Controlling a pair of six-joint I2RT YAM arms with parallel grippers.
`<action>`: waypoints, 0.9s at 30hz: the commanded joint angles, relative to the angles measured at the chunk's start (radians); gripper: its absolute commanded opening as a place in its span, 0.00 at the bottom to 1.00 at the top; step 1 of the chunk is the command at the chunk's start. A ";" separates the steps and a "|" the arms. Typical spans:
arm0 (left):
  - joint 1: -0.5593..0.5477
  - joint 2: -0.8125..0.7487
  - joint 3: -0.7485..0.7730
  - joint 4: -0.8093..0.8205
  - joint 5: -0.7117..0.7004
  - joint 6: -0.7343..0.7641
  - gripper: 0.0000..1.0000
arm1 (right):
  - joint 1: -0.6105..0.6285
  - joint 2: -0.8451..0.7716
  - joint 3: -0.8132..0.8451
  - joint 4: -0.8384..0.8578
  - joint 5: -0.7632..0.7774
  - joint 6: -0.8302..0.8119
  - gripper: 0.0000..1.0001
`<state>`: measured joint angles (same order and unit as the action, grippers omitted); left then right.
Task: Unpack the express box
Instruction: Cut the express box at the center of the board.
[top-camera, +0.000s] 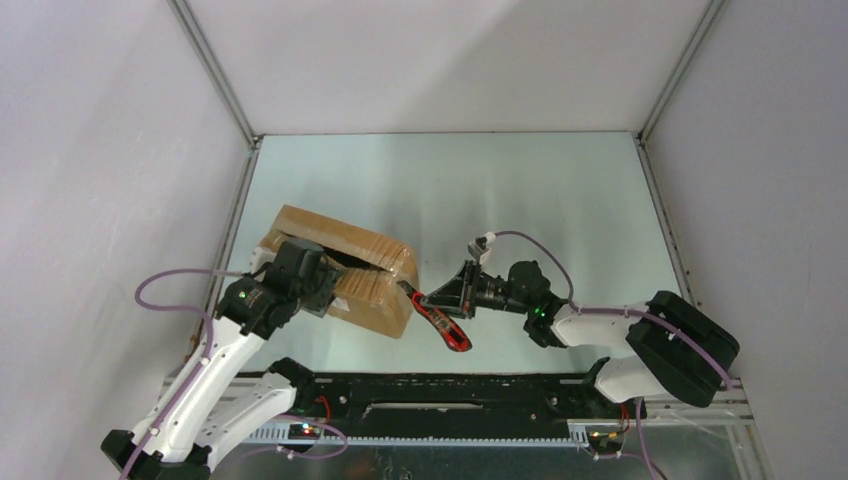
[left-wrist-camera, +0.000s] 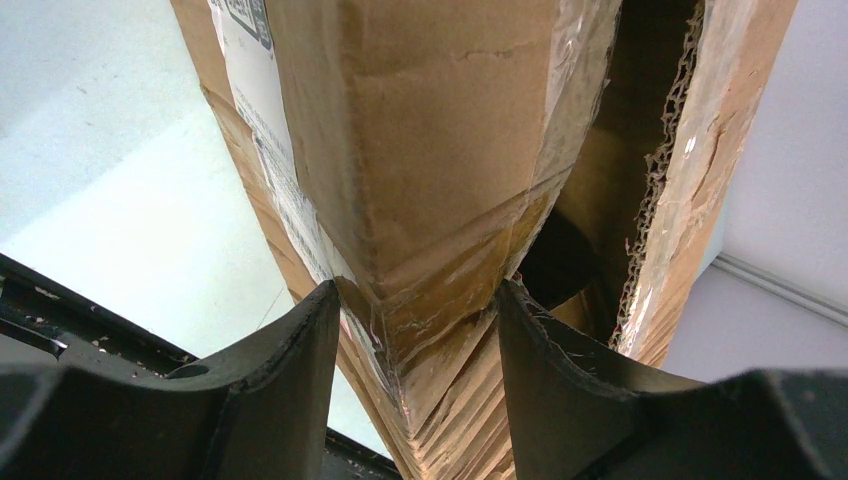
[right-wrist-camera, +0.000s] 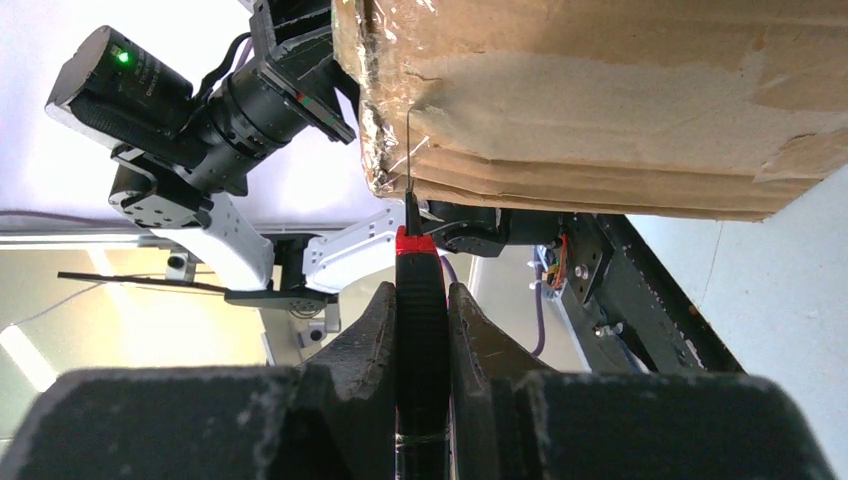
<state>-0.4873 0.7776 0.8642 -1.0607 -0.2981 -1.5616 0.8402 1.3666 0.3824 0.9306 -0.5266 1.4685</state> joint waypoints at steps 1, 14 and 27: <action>-0.004 0.011 -0.033 -0.110 0.067 0.048 0.49 | 0.007 0.023 0.038 0.114 0.000 0.022 0.00; -0.004 0.009 -0.039 -0.107 0.071 0.046 0.49 | 0.021 -0.044 0.053 0.046 0.020 -0.014 0.00; -0.004 0.009 -0.042 -0.103 0.077 0.047 0.48 | 0.013 -0.048 0.061 -0.021 0.033 -0.041 0.00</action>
<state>-0.4873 0.7773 0.8642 -1.0626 -0.2920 -1.5612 0.8551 1.3453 0.4026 0.8932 -0.5114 1.4464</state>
